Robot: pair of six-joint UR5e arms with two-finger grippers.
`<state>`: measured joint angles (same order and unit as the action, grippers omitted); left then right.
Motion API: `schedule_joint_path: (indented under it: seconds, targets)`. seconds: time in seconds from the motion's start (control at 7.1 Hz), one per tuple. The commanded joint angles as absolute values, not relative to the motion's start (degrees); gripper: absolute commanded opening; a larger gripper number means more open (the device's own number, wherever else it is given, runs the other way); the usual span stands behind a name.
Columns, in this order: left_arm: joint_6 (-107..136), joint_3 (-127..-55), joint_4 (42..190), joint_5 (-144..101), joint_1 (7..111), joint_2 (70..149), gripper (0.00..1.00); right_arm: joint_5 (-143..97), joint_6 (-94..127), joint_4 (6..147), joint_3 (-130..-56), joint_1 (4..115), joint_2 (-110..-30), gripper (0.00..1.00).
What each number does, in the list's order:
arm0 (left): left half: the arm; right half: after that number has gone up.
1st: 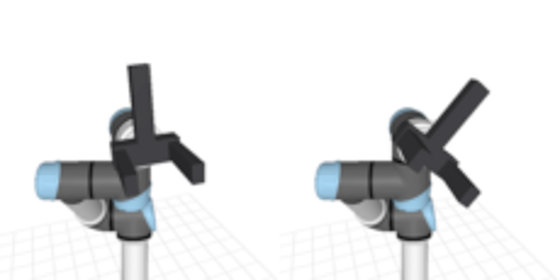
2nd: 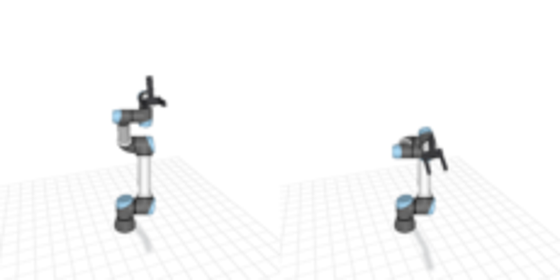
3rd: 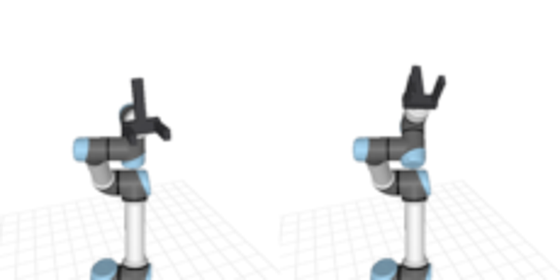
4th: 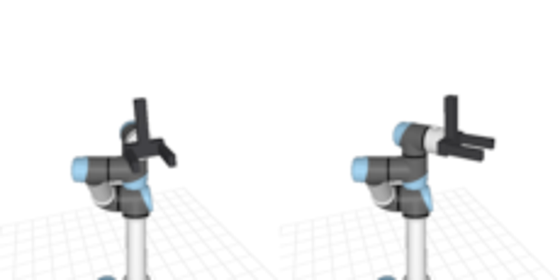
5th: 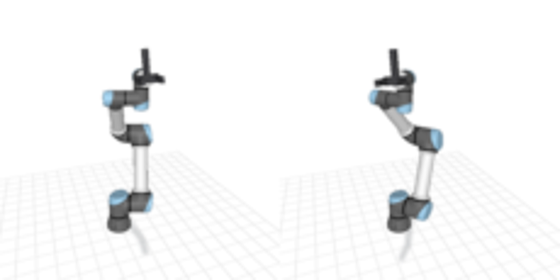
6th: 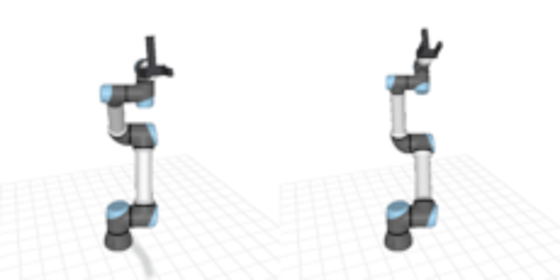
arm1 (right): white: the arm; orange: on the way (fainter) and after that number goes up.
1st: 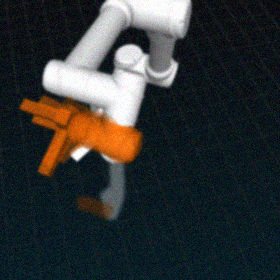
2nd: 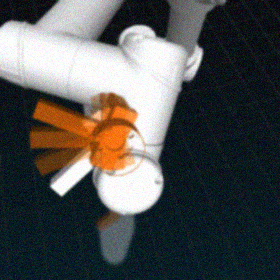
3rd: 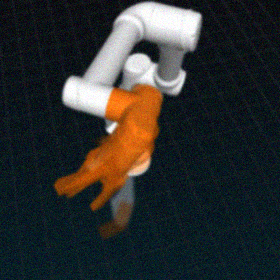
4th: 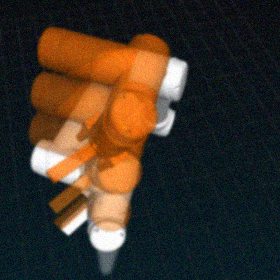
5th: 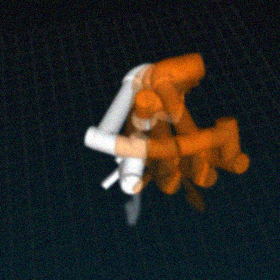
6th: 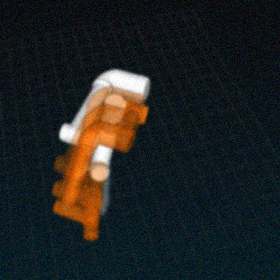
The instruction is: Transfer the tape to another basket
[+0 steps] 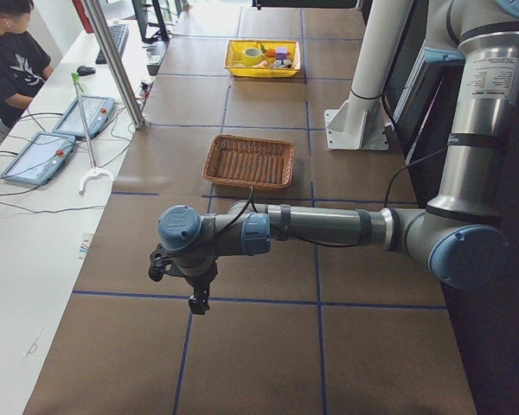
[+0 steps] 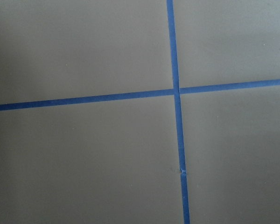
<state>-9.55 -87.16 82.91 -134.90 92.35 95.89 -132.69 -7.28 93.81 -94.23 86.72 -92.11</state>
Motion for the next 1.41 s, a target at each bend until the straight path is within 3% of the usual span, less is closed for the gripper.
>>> schedule_joint_path:
  seconds: [0.0, 1.27]
  targets:
    - [-9.5, -88.4, 82.4, -134.6, 92.1, 96.0, 1.0, -132.5, -6.9, 93.8, -94.5, 87.0, -92.4, 1.0]
    - [-9.5, -91.5, 84.5, -136.6, 92.0, 93.2, 1.0, -136.4, -6.7, 93.7, -95.3, 86.1, -92.1, 1.0]
